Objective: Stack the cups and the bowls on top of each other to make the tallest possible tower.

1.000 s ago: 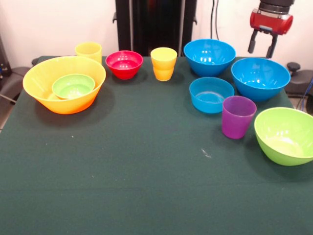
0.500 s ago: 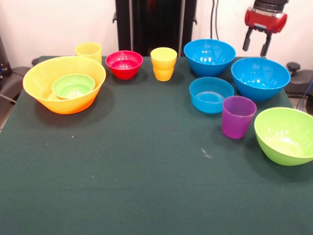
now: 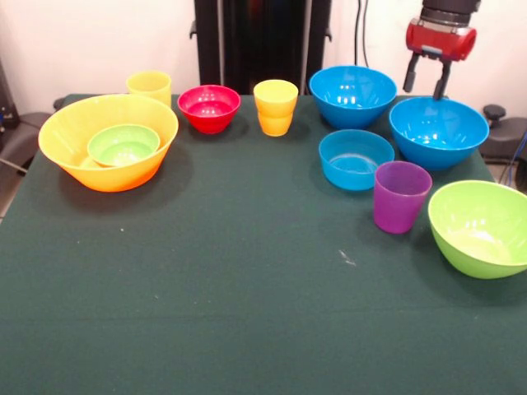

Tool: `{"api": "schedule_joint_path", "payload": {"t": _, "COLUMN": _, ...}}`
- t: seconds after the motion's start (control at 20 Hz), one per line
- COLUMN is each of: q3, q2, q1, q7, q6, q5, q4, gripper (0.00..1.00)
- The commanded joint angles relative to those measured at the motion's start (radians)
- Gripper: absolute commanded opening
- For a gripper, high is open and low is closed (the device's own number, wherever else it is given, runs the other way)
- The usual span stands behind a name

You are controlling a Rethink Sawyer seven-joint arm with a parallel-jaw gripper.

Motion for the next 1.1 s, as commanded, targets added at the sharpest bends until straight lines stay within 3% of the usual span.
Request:
{"api": "schedule_joint_path", "payload": {"t": 0.05, "q3": 0.126, "q2": 0.119, "q1": -0.037, "q7": 0.236, "q6": -0.103, "q5": 0.006, "q4": 0.037, "gripper": 1.0}}
{"api": "schedule_joint_path", "payload": {"t": 1.1, "q3": 0.14, "q2": 0.119, "q1": -0.035, "q7": 0.224, "q6": -0.093, "q5": 0.05, "q4": 0.029, "gripper": 1.0}}
